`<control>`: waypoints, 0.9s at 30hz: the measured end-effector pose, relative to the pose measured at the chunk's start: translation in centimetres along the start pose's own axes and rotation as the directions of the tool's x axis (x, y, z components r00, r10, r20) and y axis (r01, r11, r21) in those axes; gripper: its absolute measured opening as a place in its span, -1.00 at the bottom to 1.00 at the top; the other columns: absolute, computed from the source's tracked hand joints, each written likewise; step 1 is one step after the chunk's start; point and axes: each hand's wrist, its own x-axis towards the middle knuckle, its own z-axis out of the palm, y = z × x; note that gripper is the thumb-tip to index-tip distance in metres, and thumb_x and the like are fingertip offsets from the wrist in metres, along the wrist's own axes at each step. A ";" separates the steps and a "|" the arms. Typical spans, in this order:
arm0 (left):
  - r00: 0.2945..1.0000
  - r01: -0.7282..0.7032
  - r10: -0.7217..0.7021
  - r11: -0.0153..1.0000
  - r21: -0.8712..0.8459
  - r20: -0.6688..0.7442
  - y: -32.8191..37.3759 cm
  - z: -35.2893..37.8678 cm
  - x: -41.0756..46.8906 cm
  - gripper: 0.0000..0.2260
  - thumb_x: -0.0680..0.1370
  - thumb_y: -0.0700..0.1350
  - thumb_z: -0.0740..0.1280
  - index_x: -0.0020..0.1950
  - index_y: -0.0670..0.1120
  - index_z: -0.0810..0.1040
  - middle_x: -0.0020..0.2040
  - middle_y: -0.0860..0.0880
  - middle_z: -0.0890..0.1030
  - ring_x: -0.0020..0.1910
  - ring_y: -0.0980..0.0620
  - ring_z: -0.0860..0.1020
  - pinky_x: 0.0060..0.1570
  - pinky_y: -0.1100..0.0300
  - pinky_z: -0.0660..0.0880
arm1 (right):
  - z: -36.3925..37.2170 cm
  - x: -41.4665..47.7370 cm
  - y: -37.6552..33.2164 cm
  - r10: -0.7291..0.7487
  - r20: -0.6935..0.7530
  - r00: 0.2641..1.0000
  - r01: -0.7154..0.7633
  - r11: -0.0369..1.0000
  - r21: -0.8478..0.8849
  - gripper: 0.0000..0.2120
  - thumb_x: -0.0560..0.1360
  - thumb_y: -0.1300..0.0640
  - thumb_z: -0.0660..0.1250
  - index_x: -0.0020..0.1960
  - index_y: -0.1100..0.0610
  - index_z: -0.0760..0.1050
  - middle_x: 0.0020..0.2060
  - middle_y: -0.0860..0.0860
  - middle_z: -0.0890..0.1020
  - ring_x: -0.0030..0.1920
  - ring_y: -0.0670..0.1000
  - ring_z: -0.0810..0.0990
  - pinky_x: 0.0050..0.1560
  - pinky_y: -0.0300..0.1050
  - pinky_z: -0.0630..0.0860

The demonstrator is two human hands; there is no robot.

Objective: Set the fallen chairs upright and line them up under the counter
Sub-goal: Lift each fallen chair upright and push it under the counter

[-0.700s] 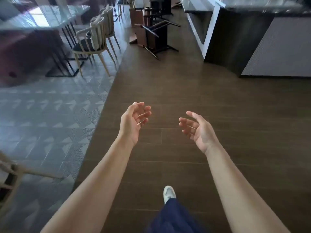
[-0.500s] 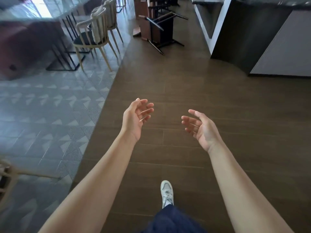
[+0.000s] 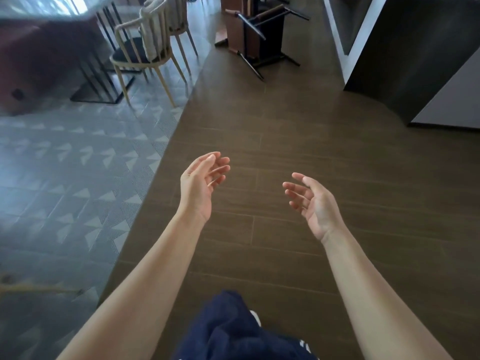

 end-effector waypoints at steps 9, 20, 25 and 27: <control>0.999 0.038 -0.038 0.999 -0.028 -0.007 0.8 -0.2 13.4 -0.90 0.56 -0.18 0.34 0.04 -0.10 0.60 -0.06 -0.09 0.71 -0.09 -0.02 0.67 -0.02 0.14 0.52 | 4.9 12.7 -2.6 0.010 -0.007 1.000 -0.010 1.000 -0.022 -0.76 0.60 0.08 0.22 0.17 0.11 0.60 0.00 0.12 0.72 -0.03 0.03 0.66 -0.02 -0.09 0.52; 0.999 0.029 -0.029 0.999 0.019 0.033 5.7 2.4 30.7 -0.91 0.55 -0.16 0.36 0.04 -0.10 0.61 -0.05 -0.11 0.70 -0.07 -0.04 0.66 -0.02 0.15 0.52 | 12.0 27.0 -6.7 0.032 -0.004 0.999 -0.032 0.999 -0.027 -0.77 0.60 0.09 0.21 0.13 0.09 0.61 -0.01 0.12 0.72 -0.04 0.02 0.68 -0.02 -0.09 0.53; 0.997 0.059 -0.061 0.997 0.042 0.052 5.8 4.7 37.4 -0.89 0.55 -0.16 0.36 0.05 -0.11 0.62 -0.04 -0.13 0.70 -0.06 -0.05 0.66 -0.02 0.13 0.53 | 13.4 34.0 -9.3 0.029 -0.020 0.999 -0.029 0.999 -0.013 -0.76 0.61 0.10 0.21 0.14 0.10 0.60 -0.01 0.12 0.72 -0.03 0.03 0.67 0.00 -0.08 0.53; 0.996 0.073 -0.076 0.996 0.042 0.053 5.9 6.0 40.6 -0.90 0.55 -0.16 0.36 0.03 -0.11 0.63 -0.04 -0.13 0.70 -0.07 -0.04 0.66 -0.01 0.12 0.53 | 13.8 37.3 -10.6 0.021 -0.020 1.000 -0.021 1.000 -0.011 -0.76 0.61 0.10 0.21 0.15 0.11 0.60 -0.01 0.12 0.72 -0.03 0.03 0.67 -0.02 -0.09 0.53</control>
